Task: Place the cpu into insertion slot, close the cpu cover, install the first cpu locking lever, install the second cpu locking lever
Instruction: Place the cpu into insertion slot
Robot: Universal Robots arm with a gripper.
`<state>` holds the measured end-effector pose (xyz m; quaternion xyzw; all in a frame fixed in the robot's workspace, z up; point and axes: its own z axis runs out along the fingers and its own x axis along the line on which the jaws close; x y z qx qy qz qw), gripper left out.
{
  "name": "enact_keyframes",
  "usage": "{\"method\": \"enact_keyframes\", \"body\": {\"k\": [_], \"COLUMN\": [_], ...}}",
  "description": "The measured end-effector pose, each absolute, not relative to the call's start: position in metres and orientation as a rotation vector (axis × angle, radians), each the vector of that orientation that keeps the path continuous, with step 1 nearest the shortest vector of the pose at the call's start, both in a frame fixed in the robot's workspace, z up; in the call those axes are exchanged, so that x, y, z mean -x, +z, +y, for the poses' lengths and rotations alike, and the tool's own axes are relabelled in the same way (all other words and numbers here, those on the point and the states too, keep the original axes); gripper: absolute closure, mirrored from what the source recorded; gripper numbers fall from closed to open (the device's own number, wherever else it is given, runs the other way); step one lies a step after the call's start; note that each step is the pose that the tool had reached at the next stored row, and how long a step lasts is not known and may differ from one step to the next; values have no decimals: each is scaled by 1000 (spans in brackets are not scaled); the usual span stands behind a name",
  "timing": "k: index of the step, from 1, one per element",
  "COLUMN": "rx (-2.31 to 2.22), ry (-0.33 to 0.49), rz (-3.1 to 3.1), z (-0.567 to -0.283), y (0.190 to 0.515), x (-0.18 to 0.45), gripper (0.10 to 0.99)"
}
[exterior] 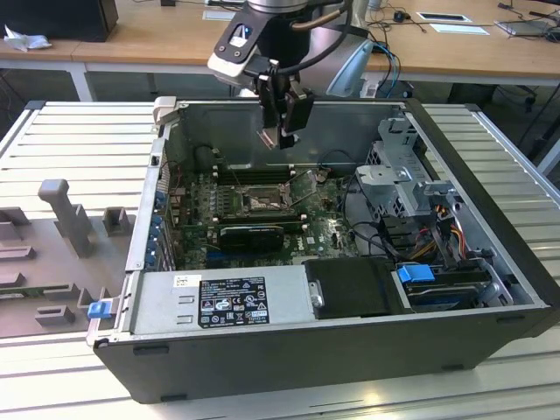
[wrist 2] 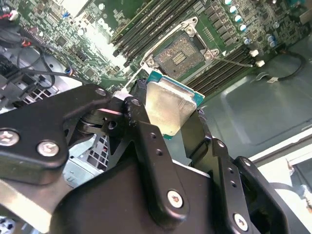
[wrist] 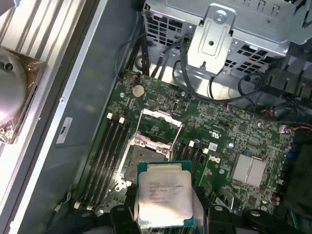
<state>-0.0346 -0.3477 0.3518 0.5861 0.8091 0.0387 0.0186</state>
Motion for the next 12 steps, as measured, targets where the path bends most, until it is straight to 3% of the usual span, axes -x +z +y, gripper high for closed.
{"method": "enact_keyframes", "body": {"k": [12], "rx": [-1944], "ry": [117], "rz": [2413], "z": [-348], "y": [350], "x": [35], "gripper": [557]}}
